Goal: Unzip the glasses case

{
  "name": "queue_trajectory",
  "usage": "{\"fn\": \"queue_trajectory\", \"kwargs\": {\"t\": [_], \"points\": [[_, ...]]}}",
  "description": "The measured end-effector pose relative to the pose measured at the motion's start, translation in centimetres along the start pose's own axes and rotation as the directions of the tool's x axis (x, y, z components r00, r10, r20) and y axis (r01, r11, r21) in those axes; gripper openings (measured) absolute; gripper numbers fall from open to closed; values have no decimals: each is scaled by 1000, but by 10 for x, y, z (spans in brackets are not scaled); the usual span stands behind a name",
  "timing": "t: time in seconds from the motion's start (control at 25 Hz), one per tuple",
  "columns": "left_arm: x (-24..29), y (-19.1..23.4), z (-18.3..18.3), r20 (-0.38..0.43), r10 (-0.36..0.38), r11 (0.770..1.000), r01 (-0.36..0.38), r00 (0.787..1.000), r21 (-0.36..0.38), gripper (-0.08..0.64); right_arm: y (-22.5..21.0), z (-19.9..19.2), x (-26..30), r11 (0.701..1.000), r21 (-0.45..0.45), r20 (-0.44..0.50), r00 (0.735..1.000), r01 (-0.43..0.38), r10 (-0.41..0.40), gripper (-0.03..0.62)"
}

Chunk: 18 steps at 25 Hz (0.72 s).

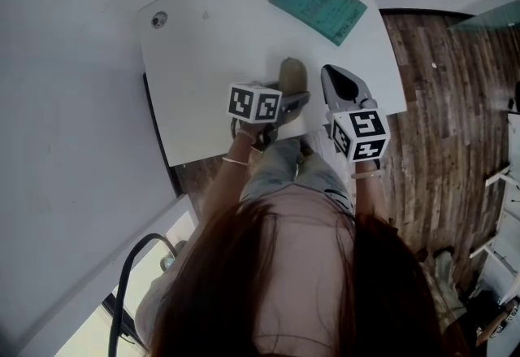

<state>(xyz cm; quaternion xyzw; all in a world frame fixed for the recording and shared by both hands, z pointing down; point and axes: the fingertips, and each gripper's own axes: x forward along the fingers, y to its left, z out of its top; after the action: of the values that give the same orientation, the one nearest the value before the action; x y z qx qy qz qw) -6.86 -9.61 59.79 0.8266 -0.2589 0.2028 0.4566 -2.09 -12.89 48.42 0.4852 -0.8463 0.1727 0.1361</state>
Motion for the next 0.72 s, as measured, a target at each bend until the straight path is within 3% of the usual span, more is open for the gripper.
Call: {"fn": "queue_trajectory", "kwargs": {"t": [0.4, 0.72], "points": [[-25, -13, 15, -13, 4, 993, -2, 1000, 122, 310, 10, 22, -8, 999, -10, 50, 998, -46, 47, 3], [-41, -27, 39, -14, 17, 970, -13, 1000, 241, 310, 9, 50, -10, 994, -12, 106, 988, -113, 114, 3]]}}
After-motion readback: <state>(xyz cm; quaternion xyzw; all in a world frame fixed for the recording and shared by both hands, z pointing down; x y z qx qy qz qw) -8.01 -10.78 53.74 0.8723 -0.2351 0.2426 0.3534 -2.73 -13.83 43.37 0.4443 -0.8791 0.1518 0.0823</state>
